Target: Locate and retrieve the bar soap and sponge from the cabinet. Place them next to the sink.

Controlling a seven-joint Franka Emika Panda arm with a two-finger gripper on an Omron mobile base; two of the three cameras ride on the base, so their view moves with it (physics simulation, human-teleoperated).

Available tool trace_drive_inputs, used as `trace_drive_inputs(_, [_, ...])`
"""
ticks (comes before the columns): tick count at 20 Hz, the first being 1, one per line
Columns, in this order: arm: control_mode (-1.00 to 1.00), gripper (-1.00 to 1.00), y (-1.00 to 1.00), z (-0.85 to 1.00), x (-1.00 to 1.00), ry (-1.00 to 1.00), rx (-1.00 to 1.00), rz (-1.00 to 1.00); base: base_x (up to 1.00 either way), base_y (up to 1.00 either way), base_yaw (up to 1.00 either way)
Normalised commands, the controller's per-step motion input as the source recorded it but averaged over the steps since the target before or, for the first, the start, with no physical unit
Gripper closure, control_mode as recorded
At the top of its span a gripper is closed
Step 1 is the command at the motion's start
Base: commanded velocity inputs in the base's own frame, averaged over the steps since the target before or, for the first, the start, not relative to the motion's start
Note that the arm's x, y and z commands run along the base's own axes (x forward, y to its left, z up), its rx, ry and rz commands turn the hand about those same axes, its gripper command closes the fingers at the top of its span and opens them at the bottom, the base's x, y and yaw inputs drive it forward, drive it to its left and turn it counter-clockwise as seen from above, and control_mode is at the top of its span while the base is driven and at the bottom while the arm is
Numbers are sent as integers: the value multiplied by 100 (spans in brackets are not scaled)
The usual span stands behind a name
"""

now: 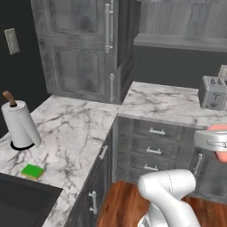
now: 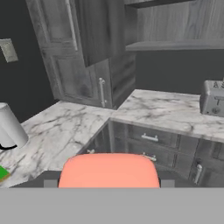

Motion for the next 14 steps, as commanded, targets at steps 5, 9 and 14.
trace_drive_inputs(5, [100, 100, 0, 0, 0, 0, 0, 0, 9, 47, 13])
trace_drive_inputs(9, [100, 100, 0, 0, 0, 0, 0, 0, 12, 34, 10])
trace_drive_inputs(14, [100, 100, 0, 0, 0, 0, 0, 0, 14, 20, 11])
